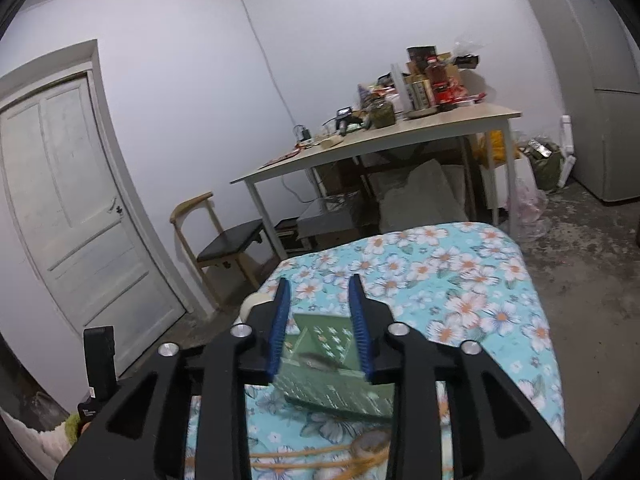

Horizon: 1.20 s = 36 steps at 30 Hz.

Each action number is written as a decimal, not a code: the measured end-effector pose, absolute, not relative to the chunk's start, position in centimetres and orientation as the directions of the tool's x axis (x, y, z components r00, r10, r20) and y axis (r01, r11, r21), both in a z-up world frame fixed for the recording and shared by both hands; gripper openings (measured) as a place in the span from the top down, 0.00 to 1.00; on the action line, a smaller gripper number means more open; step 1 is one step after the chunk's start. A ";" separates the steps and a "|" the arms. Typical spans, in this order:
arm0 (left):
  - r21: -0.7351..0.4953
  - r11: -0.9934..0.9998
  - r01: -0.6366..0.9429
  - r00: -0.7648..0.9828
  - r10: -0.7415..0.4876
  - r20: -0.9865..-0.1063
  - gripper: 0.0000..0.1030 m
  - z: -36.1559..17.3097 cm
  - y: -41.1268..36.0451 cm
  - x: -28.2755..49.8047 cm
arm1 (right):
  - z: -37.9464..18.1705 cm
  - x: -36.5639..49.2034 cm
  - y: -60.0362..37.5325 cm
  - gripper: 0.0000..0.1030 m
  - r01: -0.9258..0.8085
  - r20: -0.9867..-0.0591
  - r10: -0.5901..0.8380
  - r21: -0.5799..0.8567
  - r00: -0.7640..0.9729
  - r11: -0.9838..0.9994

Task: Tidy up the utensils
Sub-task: 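Lower the left gripper to the metal spoon and grasp it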

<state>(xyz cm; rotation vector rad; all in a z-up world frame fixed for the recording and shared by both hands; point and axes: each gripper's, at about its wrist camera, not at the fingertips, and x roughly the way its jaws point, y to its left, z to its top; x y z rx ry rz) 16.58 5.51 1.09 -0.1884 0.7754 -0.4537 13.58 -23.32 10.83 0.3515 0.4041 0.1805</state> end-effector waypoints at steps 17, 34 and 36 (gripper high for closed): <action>-0.449 0.794 0.410 0.455 -0.605 -0.653 0.10 -2.6 3.4 15.8 | -1.9 6.0 -25.0 0.62 0.168 -0.616 0.137 0.409 0.775 0.897; -0.274 0.764 0.584 0.505 -0.606 -0.614 0.08 -0.6 -2.4 13.9 | -4.3 7.7 -23.5 0.62 0.122 -0.614 0.188 0.426 0.766 0.896; -0.215 0.758 0.615 0.520 -0.596 -0.612 0.08 -0.4 -3.8 13.7 | -4.7 7.7 -23.6 0.62 0.117 -0.607 0.199 0.440 0.769 0.890</action>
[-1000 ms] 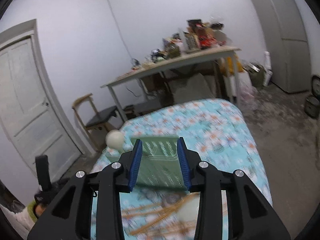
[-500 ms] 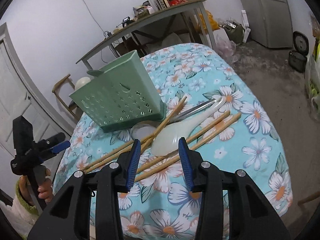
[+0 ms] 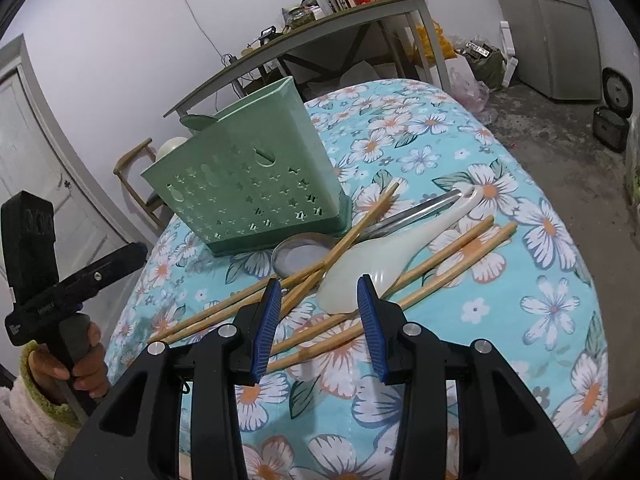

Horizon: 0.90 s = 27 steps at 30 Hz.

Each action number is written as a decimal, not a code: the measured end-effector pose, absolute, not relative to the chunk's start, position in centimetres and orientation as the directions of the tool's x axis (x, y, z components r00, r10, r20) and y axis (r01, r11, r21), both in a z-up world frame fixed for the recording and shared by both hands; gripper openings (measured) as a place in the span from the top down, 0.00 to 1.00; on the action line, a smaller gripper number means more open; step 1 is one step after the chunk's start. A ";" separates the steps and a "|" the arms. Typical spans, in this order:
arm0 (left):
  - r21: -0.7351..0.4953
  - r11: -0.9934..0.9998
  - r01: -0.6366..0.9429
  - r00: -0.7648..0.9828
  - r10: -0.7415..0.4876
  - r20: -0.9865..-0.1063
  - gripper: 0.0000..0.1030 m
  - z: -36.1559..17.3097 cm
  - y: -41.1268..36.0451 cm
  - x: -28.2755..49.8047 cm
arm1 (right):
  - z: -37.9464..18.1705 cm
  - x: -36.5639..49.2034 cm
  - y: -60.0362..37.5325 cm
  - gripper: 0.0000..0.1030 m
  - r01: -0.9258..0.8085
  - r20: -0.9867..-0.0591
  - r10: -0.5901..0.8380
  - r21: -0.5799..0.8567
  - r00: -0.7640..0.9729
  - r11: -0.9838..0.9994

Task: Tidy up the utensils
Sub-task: 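Lower the left gripper to the metal spoon and grasp it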

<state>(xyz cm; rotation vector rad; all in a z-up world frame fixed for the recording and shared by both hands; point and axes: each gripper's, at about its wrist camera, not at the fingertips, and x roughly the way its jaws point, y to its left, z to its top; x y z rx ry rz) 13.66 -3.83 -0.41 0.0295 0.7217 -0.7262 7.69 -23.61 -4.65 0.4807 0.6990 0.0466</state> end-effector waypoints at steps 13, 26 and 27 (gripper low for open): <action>-0.089 0.684 0.724 0.470 -0.584 -0.662 0.44 -2.1 -11.2 13.6 | -6.5 7.6 -25.4 0.62 0.111 -0.584 0.241 0.501 0.775 0.859; -0.126 0.719 0.684 0.387 -0.504 -0.772 0.78 -6.3 -14.6 16.3 | -7.3 7.2 -27.5 0.62 0.122 -0.565 0.231 0.518 0.792 0.846; -0.126 0.719 0.683 0.384 -0.501 -0.776 0.81 -6.5 -14.7 16.3 | -7.4 7.2 -27.6 0.62 0.122 -0.565 0.232 0.520 0.792 0.845</action>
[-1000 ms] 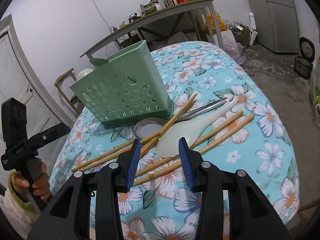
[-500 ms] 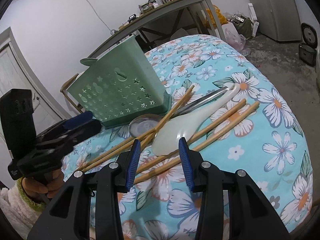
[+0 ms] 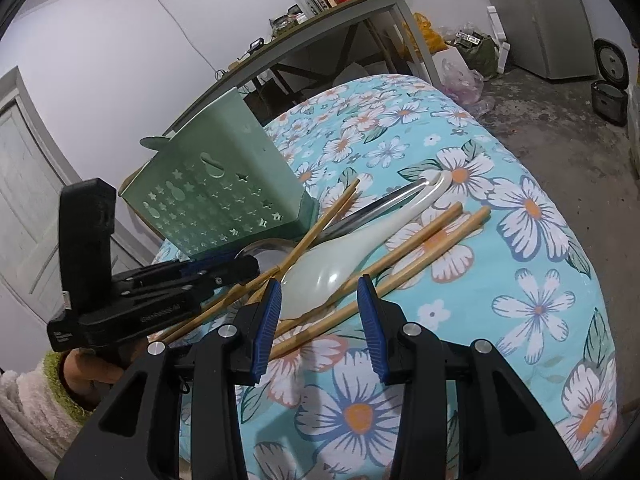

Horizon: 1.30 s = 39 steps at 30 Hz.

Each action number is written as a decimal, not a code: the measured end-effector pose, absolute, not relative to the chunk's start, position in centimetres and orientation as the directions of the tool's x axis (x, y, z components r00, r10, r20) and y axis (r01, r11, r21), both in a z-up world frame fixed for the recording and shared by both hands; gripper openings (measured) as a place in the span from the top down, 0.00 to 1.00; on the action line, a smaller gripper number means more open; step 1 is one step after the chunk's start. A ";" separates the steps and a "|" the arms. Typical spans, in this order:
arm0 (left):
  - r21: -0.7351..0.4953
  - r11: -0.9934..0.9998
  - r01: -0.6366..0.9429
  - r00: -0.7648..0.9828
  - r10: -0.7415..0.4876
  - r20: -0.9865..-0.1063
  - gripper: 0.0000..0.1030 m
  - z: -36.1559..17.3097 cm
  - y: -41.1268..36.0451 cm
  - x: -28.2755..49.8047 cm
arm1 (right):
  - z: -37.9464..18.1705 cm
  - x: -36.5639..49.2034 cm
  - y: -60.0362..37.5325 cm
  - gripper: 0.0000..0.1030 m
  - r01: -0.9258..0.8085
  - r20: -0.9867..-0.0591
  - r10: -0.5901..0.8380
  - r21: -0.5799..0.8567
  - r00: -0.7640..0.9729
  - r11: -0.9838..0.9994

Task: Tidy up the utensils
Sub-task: 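Lower the left gripper to the metal spoon and grasp it, then lift the metal spoon with the left gripper toward the green holder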

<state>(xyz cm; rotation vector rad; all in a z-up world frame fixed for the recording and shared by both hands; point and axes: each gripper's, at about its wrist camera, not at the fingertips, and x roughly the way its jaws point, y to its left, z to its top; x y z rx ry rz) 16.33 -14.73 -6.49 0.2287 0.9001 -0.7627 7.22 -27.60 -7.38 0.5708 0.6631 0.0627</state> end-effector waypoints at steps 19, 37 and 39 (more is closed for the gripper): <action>-0.031 0.756 0.654 0.529 -0.486 -0.695 0.99 -3.6 -12.3 13.6 | -6.5 6.3 -27.1 0.62 0.111 -0.553 0.238 0.525 0.798 0.844; 0.069 0.799 0.598 0.682 -0.461 -0.568 0.99 0.7 -5.2 10.3 | -6.9 8.0 -25.3 0.62 0.133 -0.617 0.246 0.501 0.747 0.855; 0.065 0.803 0.593 0.685 -0.460 -0.565 0.99 0.9 -4.4 10.2 | -7.3 8.7 -25.2 0.62 0.157 -0.643 0.240 0.496 0.727 0.854</action>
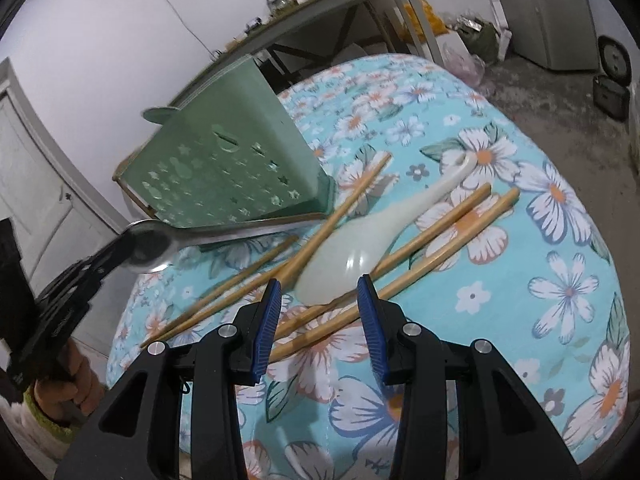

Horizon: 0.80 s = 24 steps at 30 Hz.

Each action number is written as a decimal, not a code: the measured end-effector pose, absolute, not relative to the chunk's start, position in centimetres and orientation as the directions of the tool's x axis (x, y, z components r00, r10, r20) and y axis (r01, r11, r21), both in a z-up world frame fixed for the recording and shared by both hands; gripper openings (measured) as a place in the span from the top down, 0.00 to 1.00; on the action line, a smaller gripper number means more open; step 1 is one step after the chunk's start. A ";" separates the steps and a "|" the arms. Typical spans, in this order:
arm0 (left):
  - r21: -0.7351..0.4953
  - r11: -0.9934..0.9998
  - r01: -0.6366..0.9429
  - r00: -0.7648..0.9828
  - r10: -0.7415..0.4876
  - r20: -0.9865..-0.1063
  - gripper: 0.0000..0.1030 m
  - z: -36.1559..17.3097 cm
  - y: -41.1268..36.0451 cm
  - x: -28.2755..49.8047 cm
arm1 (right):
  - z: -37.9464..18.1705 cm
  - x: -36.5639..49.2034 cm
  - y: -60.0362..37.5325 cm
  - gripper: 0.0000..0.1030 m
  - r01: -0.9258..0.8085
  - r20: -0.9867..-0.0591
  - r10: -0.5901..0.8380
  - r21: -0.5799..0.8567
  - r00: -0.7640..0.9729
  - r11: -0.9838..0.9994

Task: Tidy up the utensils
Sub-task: 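Lift the metal spoon with the left gripper toward the green holder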

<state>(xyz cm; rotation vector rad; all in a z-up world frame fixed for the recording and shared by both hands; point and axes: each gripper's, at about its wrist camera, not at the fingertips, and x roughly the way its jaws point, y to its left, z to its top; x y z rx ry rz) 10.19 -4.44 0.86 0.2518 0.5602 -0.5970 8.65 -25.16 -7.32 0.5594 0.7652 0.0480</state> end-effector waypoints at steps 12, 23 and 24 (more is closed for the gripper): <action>0.013 0.833 0.552 0.694 -0.451 -0.562 0.99 0.6 -1.7 11.2 | -6.6 10.3 -23.2 0.62 0.108 -0.641 0.277 0.494 0.716 0.863; -0.014 0.835 0.550 0.682 -0.459 -0.569 0.99 0.1 -1.2 11.6 | -5.8 12.1 -27.1 0.52 0.224 -0.680 0.178 0.459 0.712 0.860; -0.018 0.836 0.549 0.680 -0.460 -0.571 0.99 0.0 -1.1 11.7 | -6.1 12.6 -27.4 0.49 0.229 -0.685 0.191 0.473 0.703 0.851</action>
